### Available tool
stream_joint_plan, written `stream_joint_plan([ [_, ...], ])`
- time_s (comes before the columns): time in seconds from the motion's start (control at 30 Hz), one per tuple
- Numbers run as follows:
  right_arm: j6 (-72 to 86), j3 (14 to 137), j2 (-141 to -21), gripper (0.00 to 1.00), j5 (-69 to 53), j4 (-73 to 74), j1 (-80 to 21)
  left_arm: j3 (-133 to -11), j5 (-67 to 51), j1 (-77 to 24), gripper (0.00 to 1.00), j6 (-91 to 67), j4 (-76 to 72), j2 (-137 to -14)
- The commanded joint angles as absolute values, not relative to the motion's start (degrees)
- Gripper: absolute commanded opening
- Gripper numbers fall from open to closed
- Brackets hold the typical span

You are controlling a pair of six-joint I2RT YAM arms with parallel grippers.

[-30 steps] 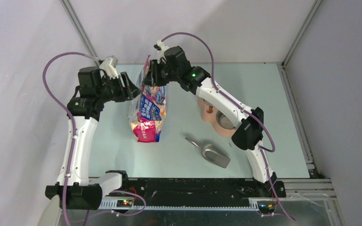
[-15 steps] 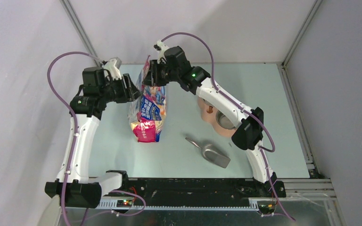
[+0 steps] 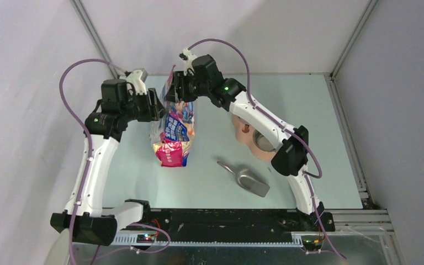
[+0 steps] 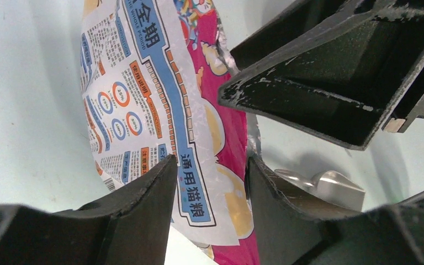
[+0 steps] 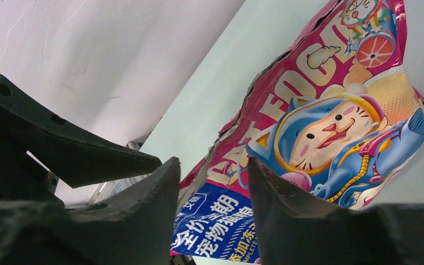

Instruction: Serve the pet food

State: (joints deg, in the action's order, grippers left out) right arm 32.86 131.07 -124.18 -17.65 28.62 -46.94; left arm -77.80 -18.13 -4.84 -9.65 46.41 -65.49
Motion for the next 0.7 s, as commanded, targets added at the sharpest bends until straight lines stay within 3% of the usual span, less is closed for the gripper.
stream_joint_plan([
  [0.0,31.2,132.8,-123.1,0.55,-18.3,27.9,-47.1,-78.6,-11.9,-7.4,0.56,-5.2,49.0,-67.1],
  [0.13,29.2,133.0,-121.4,0.63,-17.7,28.2,-46.6,-80.6,-4.5,-8.7,0.54,-4.3,49.3,-69.3],
  [0.33,25.5,129.9,-116.1,0.64,-17.0,28.8,-44.5,-83.8,2.9,-8.9,0.52,-2.8,48.9,-70.5],
  [0.67,22.5,121.5,-107.9,0.63,-16.8,29.0,-41.4,-85.0,4.0,-8.9,0.52,-2.5,49.6,-69.9],
])
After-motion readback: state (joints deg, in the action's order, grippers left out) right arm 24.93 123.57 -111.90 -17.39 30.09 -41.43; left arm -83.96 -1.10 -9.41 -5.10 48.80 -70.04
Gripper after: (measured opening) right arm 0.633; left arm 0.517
